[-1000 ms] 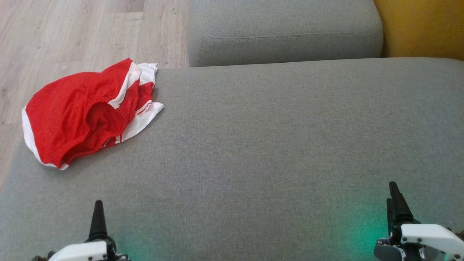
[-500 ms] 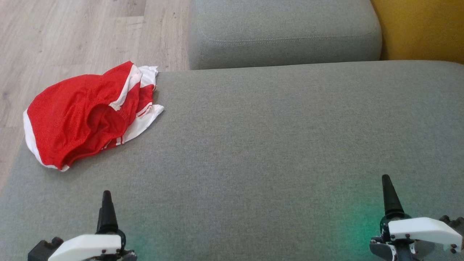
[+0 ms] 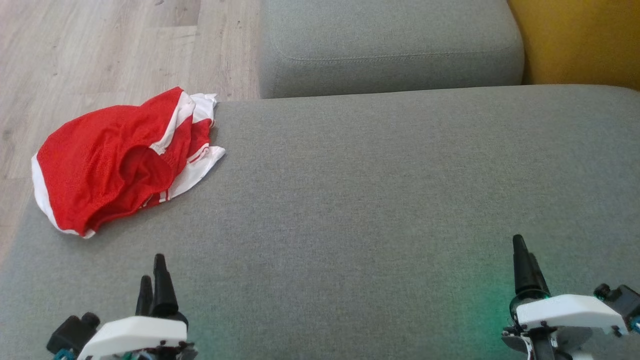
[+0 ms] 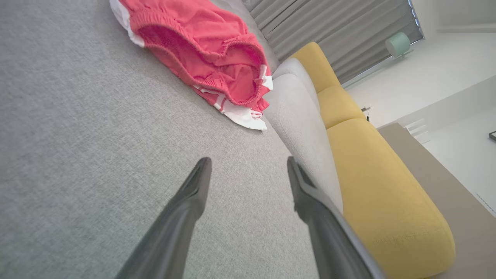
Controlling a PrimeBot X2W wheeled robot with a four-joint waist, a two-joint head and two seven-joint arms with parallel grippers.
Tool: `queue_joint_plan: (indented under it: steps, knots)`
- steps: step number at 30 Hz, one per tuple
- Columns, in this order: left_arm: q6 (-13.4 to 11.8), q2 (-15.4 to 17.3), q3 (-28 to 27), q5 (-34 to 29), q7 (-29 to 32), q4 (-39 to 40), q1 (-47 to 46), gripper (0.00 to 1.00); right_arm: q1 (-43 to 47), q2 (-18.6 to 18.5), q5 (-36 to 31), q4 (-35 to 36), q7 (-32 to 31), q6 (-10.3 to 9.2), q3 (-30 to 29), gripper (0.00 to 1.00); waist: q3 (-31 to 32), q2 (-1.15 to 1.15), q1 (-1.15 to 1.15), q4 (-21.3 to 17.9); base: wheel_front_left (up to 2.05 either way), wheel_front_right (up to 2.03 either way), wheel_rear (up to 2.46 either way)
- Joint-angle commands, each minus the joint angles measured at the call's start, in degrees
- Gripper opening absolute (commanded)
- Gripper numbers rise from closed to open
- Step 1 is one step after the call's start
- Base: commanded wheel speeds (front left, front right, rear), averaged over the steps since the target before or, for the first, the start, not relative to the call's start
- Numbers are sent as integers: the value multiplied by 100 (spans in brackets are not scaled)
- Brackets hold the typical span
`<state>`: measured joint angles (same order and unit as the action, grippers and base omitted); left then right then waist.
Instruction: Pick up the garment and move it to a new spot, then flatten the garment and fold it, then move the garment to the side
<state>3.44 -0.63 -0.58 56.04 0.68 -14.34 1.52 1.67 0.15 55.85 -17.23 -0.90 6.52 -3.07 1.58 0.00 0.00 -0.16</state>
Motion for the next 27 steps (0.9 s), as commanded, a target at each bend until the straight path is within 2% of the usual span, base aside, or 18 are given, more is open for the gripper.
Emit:
queue_joint_plan:
  steps: [1,27]
  knots:
    - [-42,37,2,-218,-86,250,-144,100,-217,-97,-218,245,117,37,110,100,3,0,0,2,0,0,0]
    - [-357,115,476,-1993,-572,552,-112,100,-216,-165,-1982,439,600,56,563,100,147,0,0,9,0,0,0]
